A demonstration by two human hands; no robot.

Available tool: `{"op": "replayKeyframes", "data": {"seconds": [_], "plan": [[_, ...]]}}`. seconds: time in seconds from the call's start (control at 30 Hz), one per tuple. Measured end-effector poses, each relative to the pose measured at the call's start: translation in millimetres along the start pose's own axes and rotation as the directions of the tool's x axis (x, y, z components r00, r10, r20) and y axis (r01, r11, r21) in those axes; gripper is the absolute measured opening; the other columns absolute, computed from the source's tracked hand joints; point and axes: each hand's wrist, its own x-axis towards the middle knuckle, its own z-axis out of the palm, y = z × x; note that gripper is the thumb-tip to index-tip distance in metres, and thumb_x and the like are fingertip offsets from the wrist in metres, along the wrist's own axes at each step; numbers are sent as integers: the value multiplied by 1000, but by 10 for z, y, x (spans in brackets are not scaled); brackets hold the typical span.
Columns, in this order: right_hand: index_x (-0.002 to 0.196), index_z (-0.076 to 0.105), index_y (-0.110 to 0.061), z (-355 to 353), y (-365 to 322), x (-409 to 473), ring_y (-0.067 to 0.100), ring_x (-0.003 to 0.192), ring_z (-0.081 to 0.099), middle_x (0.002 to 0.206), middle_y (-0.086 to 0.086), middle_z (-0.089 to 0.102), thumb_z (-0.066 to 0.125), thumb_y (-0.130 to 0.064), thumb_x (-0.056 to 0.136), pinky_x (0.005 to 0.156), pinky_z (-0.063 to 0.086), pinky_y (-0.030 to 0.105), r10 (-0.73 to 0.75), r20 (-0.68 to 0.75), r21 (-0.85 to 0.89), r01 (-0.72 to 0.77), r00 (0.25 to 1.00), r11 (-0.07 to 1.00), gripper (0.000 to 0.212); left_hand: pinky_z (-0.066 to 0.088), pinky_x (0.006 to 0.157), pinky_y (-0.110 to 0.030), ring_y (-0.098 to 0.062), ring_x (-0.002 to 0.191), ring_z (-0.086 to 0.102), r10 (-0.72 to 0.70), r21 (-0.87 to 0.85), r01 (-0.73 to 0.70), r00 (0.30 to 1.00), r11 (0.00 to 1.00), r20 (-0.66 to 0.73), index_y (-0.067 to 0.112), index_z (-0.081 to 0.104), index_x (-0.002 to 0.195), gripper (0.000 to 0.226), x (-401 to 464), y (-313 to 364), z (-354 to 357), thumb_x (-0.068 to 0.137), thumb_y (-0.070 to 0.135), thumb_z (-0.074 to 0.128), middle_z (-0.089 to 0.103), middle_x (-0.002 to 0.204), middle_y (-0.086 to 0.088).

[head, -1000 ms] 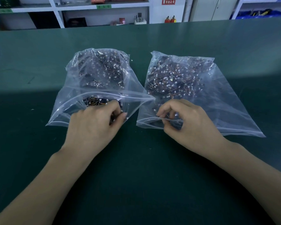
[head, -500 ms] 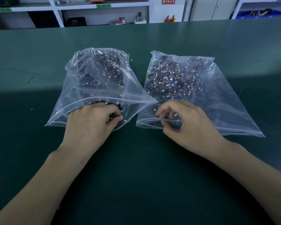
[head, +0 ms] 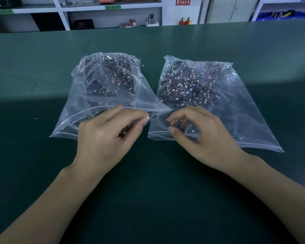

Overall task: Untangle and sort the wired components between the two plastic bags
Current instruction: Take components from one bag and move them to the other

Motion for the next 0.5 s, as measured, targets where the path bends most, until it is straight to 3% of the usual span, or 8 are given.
{"op": "replayKeyframes", "data": {"seconds": [0.1, 0.23, 0.37, 0.43, 0.5], "plan": [[106, 76, -19, 16, -27, -6, 16, 93, 66, 93, -11, 72, 63, -35, 104, 85, 52, 33, 36, 8, 90, -36, 999, 995, 21, 51, 55, -37, -14, 67, 59, 14, -100, -12, 1000, 995, 19, 10, 82, 99, 12, -6, 75, 27, 103, 16, 73, 71, 85, 4], [89, 79, -19, 35, -50, -3, 19, 94, 68, 85, -9, 75, 48, -44, 109, 89, 51, 37, 84, 56, 215, -95, 995, 972, 45, 57, 63, -36, -17, 76, 70, 114, -155, -104, 991, 982, 62, 9, 84, 100, 10, -11, 176, 73, 101, 13, 75, 75, 90, 0], [90, 78, -22, 41, -71, 10, 19, 85, 62, 82, -14, 72, 65, -37, 105, 79, 44, 25, 115, 73, 288, -131, 991, 948, 26, 58, 64, -34, -15, 77, 71, 167, -152, -151, 981, 977, 102, 14, 85, 102, 12, -9, 215, 99, 102, 21, 75, 75, 91, 1], [90, 79, -20, 42, -71, 11, 18, 83, 61, 81, -12, 71, 67, -32, 103, 78, 41, 23, 111, 70, 296, -127, 991, 947, 21, 56, 71, -25, 0, 81, 64, 143, -167, -120, 980, 979, 136, 19, 83, 108, 12, -6, 224, 90, 101, 27, 77, 72, 93, 5], [89, 78, -18, 38, -68, 6, 19, 82, 60, 80, -11, 71, 68, -28, 102, 77, 41, 24, 107, 67, 297, -122, 992, 947, 19, 45, 73, -13, 10, 79, 52, 30, -170, -3, 988, 985, 153, 28, 73, 116, 19, -11, 230, 69, 100, 38, 76, 63, 89, 13]]}}
